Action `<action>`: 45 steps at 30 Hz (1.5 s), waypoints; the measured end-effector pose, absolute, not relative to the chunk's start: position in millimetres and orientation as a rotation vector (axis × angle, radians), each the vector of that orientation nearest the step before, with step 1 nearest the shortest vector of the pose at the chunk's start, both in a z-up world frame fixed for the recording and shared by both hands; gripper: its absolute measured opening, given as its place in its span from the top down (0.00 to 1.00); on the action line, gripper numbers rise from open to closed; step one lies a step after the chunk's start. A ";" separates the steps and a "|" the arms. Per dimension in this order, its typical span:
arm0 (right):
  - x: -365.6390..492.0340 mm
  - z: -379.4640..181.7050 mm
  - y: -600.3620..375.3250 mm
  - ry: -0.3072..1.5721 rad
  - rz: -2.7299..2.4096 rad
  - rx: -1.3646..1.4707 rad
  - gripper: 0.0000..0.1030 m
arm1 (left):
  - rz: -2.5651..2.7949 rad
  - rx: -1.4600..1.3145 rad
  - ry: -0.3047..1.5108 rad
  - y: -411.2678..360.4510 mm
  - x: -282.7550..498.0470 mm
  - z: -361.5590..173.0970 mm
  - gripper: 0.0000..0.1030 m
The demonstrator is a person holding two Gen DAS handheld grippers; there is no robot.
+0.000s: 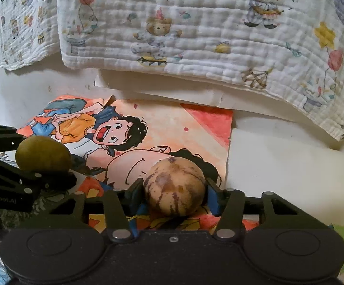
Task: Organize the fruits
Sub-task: 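Close the left tool on the green pear while the right tool grasps the striped round fruit, then carry the green pear to the tray with the left tool while the right tool carries the striped fruit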
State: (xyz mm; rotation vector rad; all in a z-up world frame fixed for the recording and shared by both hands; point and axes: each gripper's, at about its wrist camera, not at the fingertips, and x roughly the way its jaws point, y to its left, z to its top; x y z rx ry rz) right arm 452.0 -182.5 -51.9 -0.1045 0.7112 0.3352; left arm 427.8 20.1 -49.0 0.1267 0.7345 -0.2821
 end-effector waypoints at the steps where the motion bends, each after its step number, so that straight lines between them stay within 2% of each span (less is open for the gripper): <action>1: 452.2 -52.0 -182.0 0.712 0.334 -0.107 0.46 | -0.281 0.130 0.733 19.5 427.6 -49.1 0.34; 26: 410.6 -21.8 -191.4 0.724 0.436 -0.059 0.47 | -0.327 0.088 0.792 13.3 385.6 -27.9 0.35; 45: 282.3 20.4 -237.4 0.662 0.421 -0.138 0.47 | -0.467 0.106 0.743 -39.6 306.2 6.4 0.35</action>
